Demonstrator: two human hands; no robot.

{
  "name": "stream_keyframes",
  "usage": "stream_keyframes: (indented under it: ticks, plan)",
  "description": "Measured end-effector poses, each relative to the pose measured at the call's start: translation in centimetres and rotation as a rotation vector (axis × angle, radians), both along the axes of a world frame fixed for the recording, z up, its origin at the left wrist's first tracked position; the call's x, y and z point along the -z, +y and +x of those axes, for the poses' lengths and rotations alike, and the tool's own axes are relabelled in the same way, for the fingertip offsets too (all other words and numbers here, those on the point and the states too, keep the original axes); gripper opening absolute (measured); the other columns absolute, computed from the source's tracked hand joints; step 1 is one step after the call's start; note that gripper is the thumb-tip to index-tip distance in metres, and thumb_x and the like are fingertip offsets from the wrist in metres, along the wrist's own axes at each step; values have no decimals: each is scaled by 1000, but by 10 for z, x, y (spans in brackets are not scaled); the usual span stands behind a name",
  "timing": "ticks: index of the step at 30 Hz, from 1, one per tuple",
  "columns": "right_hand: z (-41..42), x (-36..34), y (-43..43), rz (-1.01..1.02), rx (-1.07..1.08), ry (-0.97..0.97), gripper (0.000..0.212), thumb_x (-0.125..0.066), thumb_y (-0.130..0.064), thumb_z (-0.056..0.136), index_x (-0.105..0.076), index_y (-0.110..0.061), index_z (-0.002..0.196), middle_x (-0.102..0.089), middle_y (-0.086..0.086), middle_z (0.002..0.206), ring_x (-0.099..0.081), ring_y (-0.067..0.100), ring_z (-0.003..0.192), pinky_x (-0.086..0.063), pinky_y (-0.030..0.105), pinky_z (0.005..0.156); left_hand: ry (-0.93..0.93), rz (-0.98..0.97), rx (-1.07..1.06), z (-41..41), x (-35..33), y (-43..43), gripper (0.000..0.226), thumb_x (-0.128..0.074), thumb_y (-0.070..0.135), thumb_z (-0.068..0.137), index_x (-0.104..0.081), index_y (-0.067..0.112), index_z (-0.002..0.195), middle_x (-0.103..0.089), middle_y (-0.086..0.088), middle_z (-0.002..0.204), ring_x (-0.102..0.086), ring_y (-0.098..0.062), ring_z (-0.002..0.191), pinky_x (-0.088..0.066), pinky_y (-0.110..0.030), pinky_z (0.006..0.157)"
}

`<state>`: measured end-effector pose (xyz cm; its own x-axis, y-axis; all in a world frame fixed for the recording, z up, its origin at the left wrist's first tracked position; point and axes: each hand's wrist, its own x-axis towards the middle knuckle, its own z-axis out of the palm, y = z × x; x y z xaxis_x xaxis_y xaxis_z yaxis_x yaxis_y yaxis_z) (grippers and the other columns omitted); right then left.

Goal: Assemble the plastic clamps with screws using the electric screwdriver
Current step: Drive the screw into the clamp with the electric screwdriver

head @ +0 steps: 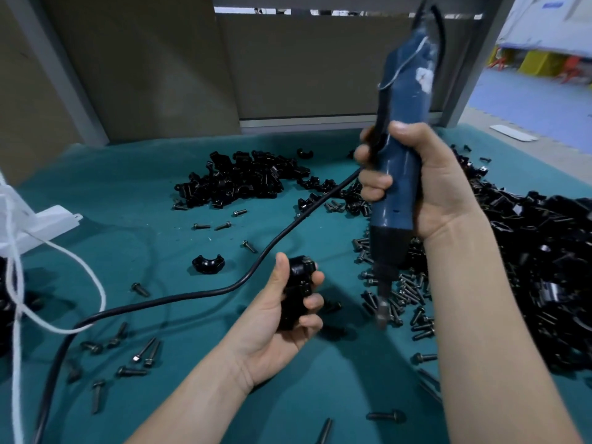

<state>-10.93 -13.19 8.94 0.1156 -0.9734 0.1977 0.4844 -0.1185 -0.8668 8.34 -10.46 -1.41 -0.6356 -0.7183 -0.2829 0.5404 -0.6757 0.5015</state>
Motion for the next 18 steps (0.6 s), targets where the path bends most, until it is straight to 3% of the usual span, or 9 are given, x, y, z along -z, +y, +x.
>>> stream_keyframes:
  ticks: [4,8,14,18]
  plan:
    - [11,0,2,99,-109,195,20,-62,-23,75,-53,-8,86,-71,17,82,-48,13,40,-44,21,41,127,71,-12,1,-4,-1,41,-73,45,60,-75,6,70,-66,-2,81,-49,-7,54,-42,-15,39]
    - [27,2,-2,153,-180,271,18,-63,-23,78,-52,-11,85,-70,20,81,-55,17,46,-46,22,41,217,153,-70,2,-8,-2,36,-74,39,62,-69,4,71,-58,-2,73,-46,-8,48,-40,-14,35]
    - [42,11,-10,192,-253,496,35,-75,-30,68,-55,-11,90,-72,21,88,-65,21,60,-49,23,45,182,101,-120,7,-8,-7,43,-66,54,62,-70,11,67,-60,8,69,-46,-5,49,-39,-14,39]
    - [49,13,-11,194,-280,493,23,-72,-26,76,-58,-13,90,-73,19,96,-66,22,62,-50,23,46,134,45,-141,5,-8,-8,41,-69,52,59,-73,14,72,-61,6,75,-47,-4,52,-40,-14,38]
